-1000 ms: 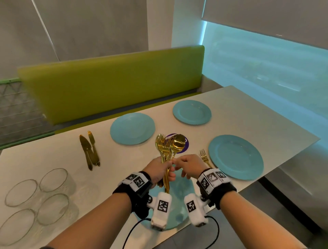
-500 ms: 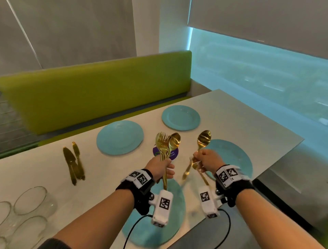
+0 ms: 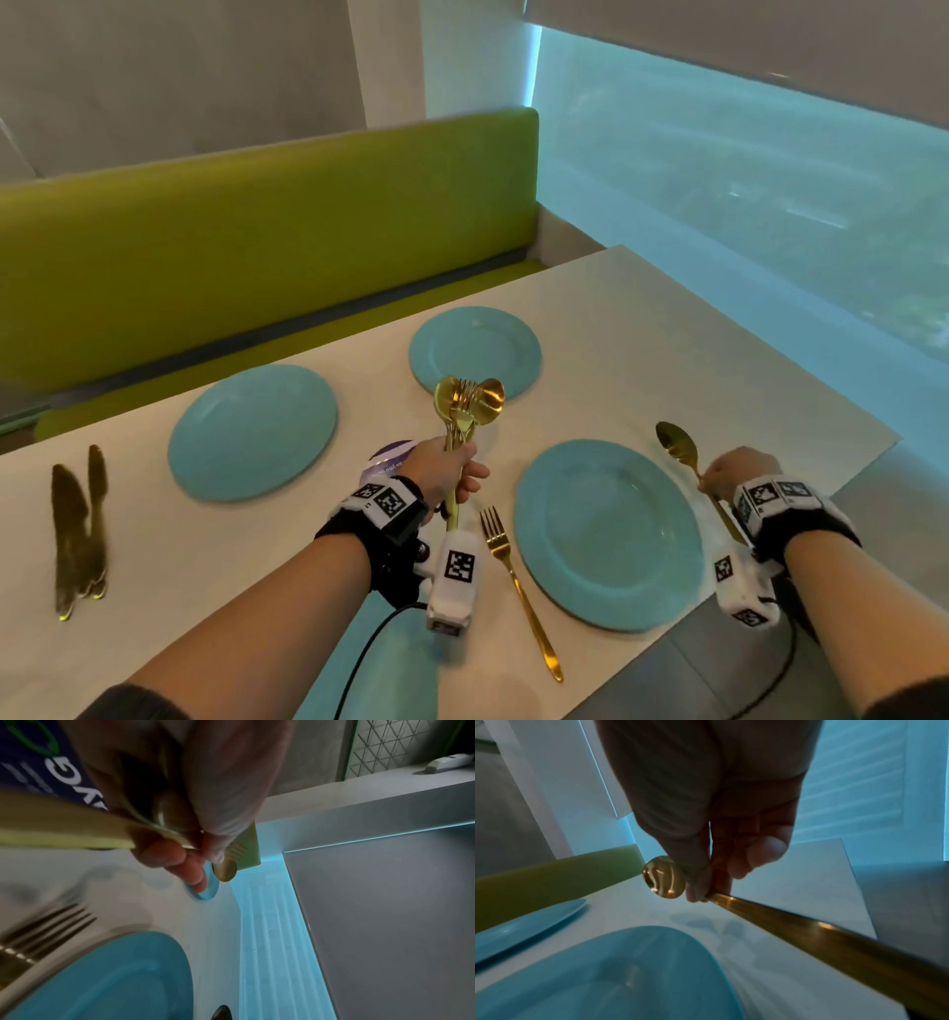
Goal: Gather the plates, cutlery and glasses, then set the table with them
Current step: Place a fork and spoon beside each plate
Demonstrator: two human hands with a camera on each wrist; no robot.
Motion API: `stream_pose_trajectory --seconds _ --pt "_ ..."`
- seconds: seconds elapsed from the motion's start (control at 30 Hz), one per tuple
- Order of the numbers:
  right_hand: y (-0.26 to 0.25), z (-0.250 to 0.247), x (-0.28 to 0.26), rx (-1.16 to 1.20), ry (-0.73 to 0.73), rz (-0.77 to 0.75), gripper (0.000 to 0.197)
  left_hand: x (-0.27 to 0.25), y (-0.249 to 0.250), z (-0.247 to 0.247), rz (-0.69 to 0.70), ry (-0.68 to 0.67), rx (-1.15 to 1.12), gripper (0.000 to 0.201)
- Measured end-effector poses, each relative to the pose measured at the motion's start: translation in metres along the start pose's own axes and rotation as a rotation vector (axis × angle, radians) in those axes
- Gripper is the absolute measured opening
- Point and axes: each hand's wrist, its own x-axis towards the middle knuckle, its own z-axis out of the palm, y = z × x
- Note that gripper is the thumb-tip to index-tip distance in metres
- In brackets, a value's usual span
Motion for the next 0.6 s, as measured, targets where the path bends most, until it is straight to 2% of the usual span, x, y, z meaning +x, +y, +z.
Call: stream_pose_trajectory --seconds 0.17,0.3,0.6 --pt "-0.007 0.01 0.026 -0.023 -0.031 -0.02 0.034 0.018 0.009 0.025 -0.007 -0.016 0.033 0.023" --pt "-0.01 0.022 0.041 -0.044 -0.083 -0.023 0.026 0.026 0.01 0.036 -0.01 -0.019 0.042 0.025" --pt "-0.011 0.031 0.056 -0.044 -0.07 -0.014 0.016 0.031 0.009 0.035 -0.031 -0.019 -0.011 0.024"
